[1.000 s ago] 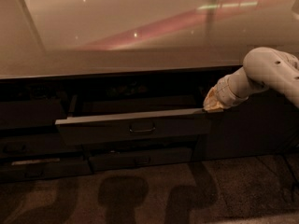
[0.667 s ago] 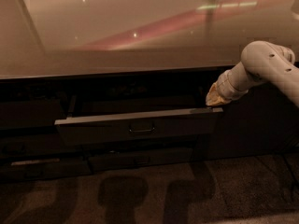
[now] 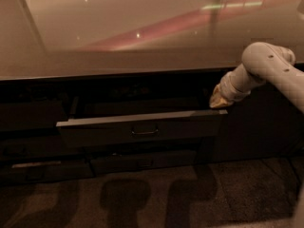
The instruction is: Open top drawer
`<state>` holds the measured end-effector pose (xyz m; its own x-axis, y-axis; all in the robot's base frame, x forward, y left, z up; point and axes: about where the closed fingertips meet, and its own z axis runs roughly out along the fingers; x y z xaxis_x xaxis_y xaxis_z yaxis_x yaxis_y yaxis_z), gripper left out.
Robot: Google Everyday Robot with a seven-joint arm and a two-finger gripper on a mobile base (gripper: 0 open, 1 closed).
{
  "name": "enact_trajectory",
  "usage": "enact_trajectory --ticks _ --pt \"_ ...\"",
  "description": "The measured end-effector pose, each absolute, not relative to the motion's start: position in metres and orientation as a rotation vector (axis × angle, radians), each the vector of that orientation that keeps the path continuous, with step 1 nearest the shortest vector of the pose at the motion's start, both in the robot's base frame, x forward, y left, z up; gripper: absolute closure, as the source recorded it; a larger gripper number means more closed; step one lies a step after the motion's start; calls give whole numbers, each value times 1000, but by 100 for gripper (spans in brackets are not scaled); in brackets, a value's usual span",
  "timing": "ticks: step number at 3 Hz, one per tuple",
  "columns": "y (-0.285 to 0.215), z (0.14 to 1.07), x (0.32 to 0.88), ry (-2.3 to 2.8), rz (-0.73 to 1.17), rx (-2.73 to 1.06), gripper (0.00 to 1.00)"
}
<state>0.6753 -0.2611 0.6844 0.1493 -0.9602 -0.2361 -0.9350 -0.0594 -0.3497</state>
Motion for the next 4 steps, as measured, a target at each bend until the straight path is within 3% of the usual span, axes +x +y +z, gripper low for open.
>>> enact_trajectory --ticks 4 --pt "-257 681 682 1851 -86 -2044 100"
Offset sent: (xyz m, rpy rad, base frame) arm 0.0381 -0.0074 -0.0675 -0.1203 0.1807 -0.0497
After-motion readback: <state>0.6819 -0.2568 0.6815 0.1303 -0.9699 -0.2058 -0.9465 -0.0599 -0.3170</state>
